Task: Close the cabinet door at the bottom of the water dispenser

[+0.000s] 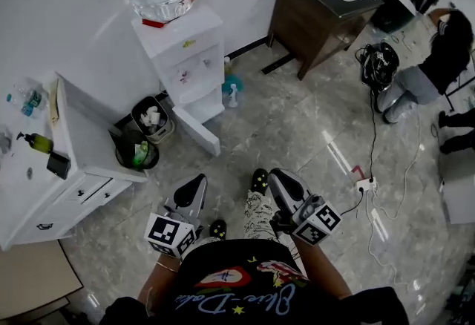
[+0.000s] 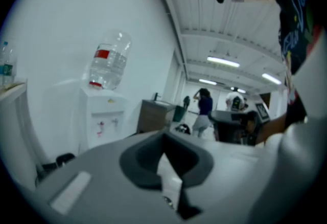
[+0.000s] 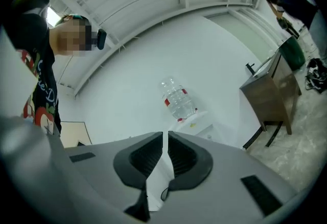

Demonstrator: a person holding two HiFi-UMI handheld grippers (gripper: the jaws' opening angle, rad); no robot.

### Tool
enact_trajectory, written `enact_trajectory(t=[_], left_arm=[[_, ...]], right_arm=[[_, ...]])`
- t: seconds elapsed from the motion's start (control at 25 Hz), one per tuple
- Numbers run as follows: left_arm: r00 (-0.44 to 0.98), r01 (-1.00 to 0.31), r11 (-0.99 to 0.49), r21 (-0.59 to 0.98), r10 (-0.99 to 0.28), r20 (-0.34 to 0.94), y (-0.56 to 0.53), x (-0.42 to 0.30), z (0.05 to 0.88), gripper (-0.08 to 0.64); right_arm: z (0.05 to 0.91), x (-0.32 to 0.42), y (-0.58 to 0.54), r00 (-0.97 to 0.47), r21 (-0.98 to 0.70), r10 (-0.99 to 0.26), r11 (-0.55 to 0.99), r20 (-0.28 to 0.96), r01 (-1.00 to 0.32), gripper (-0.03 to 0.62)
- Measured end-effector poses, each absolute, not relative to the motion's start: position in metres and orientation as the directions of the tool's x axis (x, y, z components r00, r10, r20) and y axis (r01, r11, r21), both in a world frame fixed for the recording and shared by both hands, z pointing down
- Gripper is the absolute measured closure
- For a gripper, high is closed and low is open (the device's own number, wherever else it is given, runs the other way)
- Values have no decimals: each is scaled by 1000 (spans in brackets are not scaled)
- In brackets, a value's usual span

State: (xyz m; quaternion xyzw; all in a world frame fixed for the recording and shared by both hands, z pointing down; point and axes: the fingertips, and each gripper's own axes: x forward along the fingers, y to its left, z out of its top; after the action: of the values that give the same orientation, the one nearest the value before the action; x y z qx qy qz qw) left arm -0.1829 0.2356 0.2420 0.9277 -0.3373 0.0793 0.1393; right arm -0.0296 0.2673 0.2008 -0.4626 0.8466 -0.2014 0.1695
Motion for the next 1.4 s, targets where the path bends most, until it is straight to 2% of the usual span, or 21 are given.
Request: enact_trajectory(t=[0.16, 0.28, 0.44, 0.64, 0.76, 0.96, 1.2, 1.4], left_arm=[[651, -759, -604, 242, -703, 286, 175, -164, 277, 574], [580, -801, -493, 338, -778, 241, 124, -142, 281, 574], [517, -845, -442, 301, -820, 247, 79, -119, 300, 574], [505, -858, -401, 321, -775, 380, 72, -106, 389, 574], [473, -862, -290, 415, -755, 455, 64, -114, 461, 574], [436, -853, -175, 491, -756, 489, 61, -142, 553, 574], [451, -887, -270, 376, -688, 569, 42, -153, 649, 574], [443, -896, -328, 299, -622, 646, 34, -162, 716, 574]], right_arm=[[222, -11, 190, -655, -491, -755, 588, -46, -643, 574], [231, -2, 137, -772, -499, -634, 679, -32, -538, 575], [258, 2, 81, -843, -490, -536, 748, -48, -448, 575], [352, -17, 30, -868, -492, -489, 737, 87, -464, 575], [411, -32, 6, -879, -488, -455, 740, 145, -464, 575], [479, -47, -33, -871, -479, -464, 735, 160, -480, 575], [551, -55, -62, -851, -477, -499, 715, 163, -511, 575], [581, -51, -64, -826, -544, -537, 647, 171, -533, 575]])
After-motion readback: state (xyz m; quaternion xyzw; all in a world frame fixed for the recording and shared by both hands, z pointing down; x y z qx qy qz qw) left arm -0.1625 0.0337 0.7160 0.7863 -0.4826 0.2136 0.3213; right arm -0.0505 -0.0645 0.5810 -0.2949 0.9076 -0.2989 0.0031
